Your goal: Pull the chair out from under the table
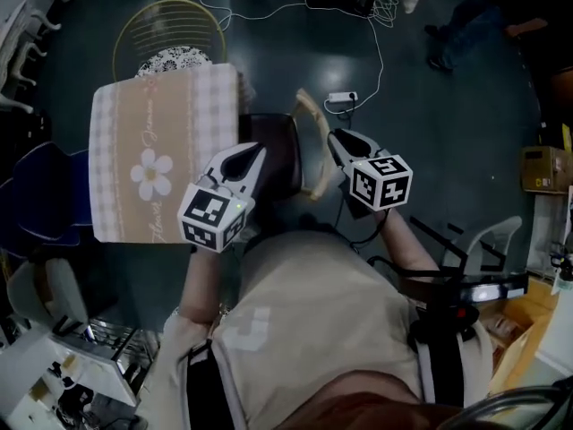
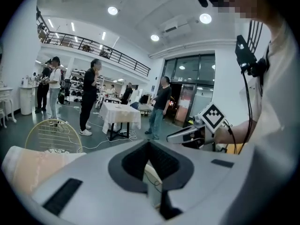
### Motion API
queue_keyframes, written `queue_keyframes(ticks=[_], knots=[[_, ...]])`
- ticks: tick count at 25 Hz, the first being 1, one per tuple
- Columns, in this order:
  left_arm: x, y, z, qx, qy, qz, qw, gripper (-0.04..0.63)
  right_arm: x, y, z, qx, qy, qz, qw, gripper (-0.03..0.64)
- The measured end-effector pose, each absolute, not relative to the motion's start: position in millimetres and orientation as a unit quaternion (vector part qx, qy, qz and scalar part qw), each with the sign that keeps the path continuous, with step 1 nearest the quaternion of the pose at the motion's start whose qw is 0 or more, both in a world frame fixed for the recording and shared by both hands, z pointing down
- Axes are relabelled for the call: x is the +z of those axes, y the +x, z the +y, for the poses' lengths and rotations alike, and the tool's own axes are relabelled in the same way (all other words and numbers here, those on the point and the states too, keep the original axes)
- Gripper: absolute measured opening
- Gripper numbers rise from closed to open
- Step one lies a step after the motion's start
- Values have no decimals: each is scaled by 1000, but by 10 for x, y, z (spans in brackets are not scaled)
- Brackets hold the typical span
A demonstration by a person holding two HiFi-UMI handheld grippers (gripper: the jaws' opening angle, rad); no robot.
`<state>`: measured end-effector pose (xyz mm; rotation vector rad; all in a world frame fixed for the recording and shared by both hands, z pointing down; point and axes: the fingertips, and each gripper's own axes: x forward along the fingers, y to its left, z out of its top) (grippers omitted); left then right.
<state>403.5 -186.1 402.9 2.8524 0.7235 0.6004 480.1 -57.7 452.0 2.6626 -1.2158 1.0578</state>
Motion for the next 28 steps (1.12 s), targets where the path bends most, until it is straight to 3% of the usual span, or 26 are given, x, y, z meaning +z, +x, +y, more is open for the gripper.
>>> queue_keyframes(ticks=[1, 2, 6, 18, 28], knots=[[4065, 4029, -1886, 204, 945, 244, 70, 8, 4584, 4786, -595, 352, 851, -389, 14, 156], [4091, 4032, -1905, 207, 944, 248, 70, 8, 4646, 4771, -609, 364, 846, -389, 13, 218], [4167, 4071, -1958, 215, 940, 256, 71, 8, 4833, 4755, -584, 392, 840, -375, 12, 272], [4339, 4279, -1681, 260, 932, 244, 57, 8, 5699, 5184, -131, 471, 818, -329, 0, 293], [4665, 4310, -1408, 318, 914, 242, 70, 8, 6826, 5394, -3, 561, 766, -306, 71, 293]])
